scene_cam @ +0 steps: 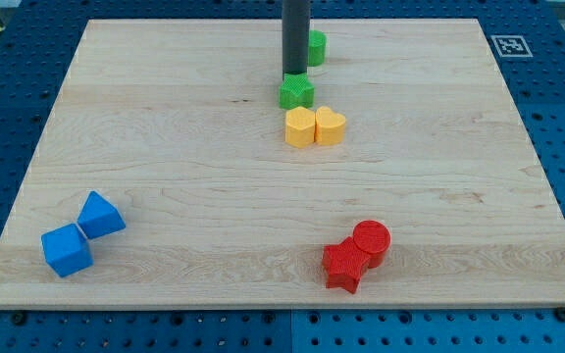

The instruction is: Move the arm towards the top center of the board

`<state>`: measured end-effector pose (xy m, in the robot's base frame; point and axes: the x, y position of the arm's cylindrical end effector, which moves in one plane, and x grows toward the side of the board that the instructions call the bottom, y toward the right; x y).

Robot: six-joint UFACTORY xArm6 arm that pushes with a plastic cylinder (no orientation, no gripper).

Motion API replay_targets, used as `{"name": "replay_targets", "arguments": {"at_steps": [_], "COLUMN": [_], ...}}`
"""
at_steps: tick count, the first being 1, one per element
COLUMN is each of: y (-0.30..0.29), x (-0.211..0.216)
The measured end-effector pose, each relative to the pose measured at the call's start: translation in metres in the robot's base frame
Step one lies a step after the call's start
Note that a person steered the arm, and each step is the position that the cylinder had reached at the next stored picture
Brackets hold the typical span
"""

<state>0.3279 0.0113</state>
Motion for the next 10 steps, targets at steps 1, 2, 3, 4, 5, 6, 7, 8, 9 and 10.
{"name": "replay_targets", "arguments": {"at_steps": [1,2,3,4,5,6,7,8,9,10], "y": [0.000,0.000,0.000,-0.006,-0.009,-0.019,-0.032,-0.034,-0.034,-0.035], "x": [0.017,0.020,0.020,0.013,0.009,-0.004,-0.025,-0.043,-0.043,-0.052]}}
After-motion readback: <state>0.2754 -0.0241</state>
